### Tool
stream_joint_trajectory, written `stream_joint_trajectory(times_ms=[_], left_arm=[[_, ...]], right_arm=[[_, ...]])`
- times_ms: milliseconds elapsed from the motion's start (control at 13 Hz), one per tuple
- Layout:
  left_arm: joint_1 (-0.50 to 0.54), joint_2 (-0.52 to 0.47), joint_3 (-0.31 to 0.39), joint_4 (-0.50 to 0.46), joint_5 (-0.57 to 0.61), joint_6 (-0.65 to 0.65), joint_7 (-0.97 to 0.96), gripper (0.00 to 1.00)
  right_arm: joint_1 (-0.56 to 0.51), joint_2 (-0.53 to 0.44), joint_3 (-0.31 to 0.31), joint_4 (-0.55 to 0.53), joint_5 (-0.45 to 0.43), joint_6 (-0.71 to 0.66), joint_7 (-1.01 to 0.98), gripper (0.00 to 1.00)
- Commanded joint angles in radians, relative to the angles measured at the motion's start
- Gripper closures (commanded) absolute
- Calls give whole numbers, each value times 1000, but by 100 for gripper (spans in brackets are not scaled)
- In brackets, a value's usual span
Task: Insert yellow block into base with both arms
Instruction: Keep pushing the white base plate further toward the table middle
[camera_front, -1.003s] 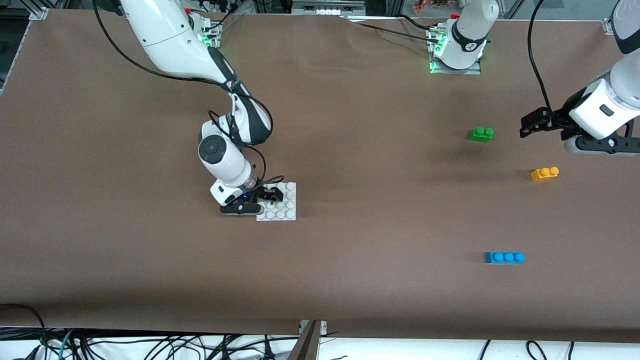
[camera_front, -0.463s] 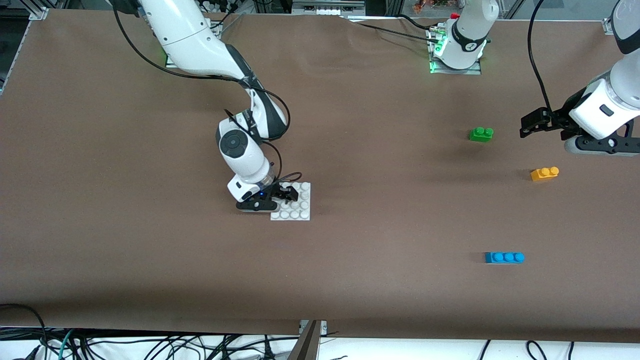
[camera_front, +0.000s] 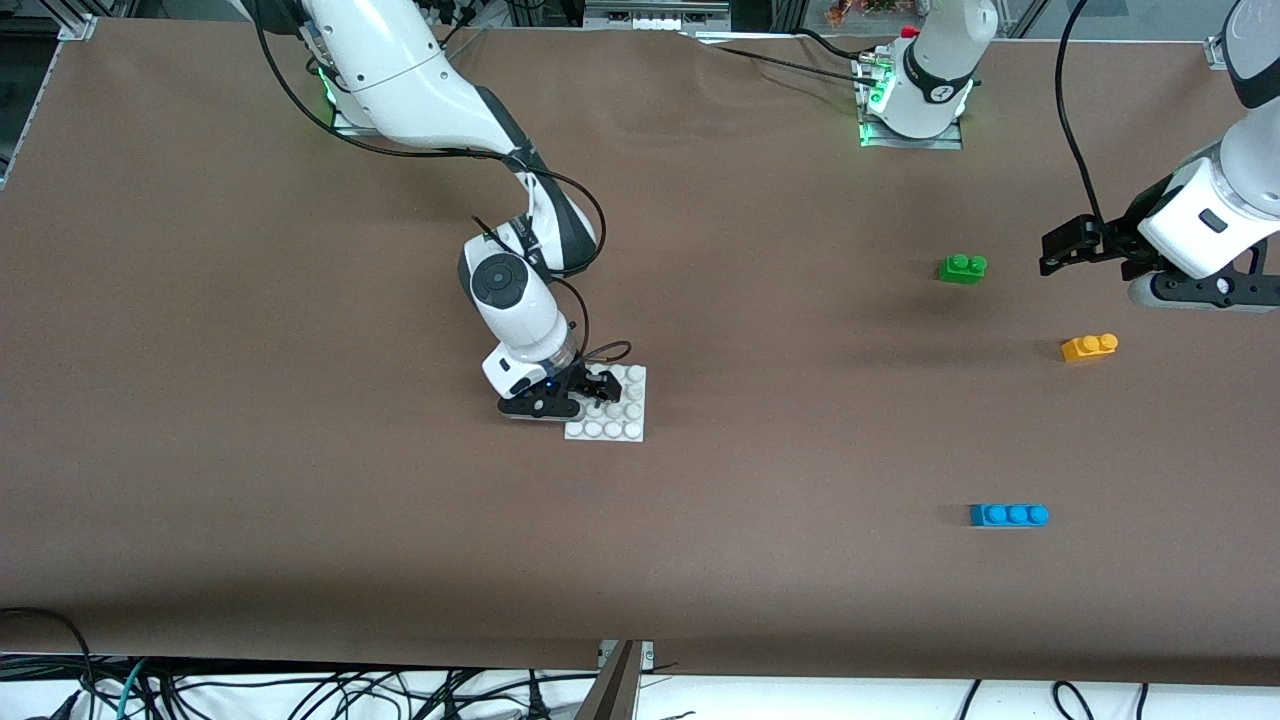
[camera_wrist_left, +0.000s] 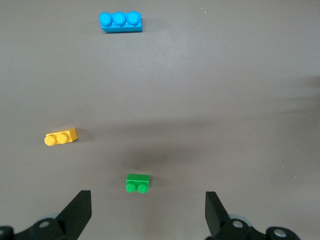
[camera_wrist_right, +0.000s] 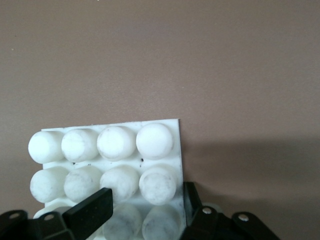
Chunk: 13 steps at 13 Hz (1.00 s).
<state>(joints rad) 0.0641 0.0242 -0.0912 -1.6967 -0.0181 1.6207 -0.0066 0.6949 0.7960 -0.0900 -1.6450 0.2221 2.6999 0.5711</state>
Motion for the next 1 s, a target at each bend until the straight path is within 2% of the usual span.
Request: stream_joint_trajectory(times_ms=[0,926], left_arm=[[5,0,-7,5,13,-12,-6,0],[5,0,-7,6,12,-12,-6,0]], right_arm=[[43,65,-1,40,17,14,62,35],[156,172,-1,189,17,15,194,35]])
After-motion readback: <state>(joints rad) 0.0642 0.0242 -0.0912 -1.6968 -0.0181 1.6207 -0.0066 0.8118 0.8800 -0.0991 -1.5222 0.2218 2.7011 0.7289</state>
